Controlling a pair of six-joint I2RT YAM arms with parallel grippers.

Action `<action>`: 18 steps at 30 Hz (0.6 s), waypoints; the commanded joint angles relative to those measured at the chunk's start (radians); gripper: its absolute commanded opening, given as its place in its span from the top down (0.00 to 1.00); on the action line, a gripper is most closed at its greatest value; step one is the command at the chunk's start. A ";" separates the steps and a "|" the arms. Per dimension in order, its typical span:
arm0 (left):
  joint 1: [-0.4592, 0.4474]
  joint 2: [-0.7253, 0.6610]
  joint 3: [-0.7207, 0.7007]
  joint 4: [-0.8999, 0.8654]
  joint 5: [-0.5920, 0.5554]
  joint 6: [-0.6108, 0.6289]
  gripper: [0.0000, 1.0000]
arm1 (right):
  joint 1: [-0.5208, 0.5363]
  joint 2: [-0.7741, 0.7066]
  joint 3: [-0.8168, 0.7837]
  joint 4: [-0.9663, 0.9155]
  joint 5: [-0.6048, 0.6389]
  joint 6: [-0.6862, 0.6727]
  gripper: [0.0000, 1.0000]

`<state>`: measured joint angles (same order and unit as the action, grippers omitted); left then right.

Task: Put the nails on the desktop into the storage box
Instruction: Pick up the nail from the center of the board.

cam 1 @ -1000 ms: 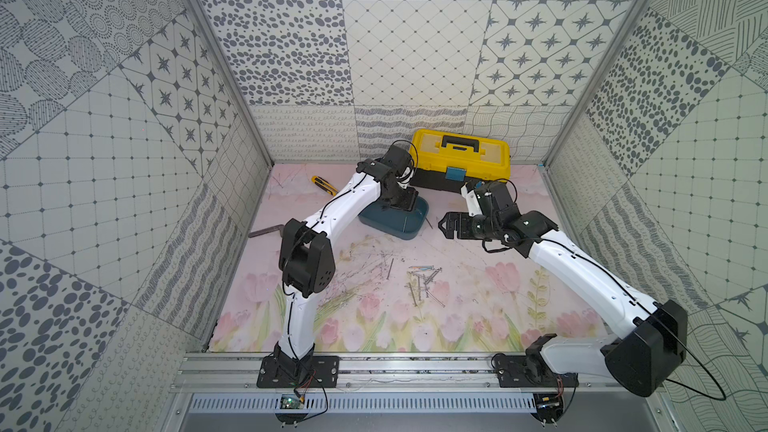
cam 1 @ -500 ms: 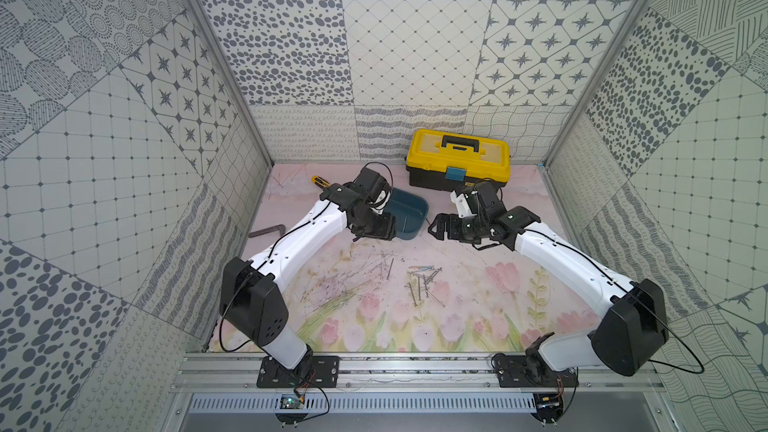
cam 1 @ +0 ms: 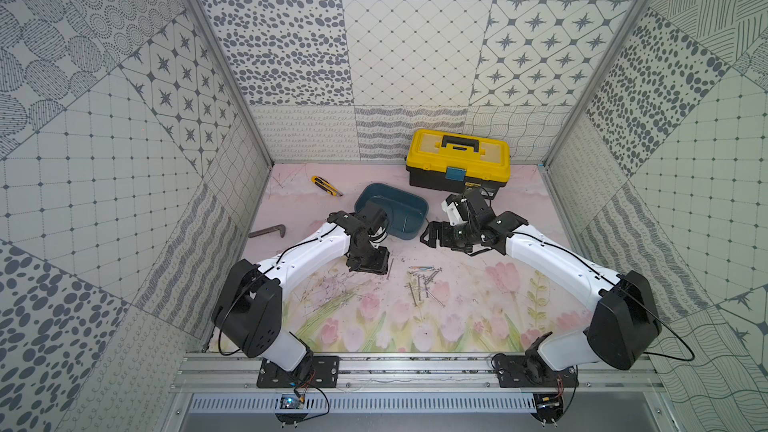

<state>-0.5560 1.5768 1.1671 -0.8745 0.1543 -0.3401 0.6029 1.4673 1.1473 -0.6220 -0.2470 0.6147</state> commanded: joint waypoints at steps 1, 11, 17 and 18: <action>-0.033 0.052 -0.014 0.077 0.003 -0.023 0.45 | 0.019 0.002 -0.013 0.050 -0.001 0.028 0.03; -0.054 0.177 0.011 0.128 -0.007 0.018 0.51 | 0.030 -0.018 -0.021 0.049 0.025 0.031 0.03; -0.059 0.259 0.042 0.138 -0.026 0.047 0.56 | 0.029 -0.051 -0.030 0.049 0.048 0.030 0.03; -0.059 0.268 0.048 0.140 -0.030 0.050 0.57 | 0.028 -0.058 -0.032 0.050 0.052 0.031 0.03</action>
<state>-0.6090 1.8030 1.1881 -0.7616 0.1471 -0.3290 0.6289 1.4517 1.1263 -0.6075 -0.2218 0.6411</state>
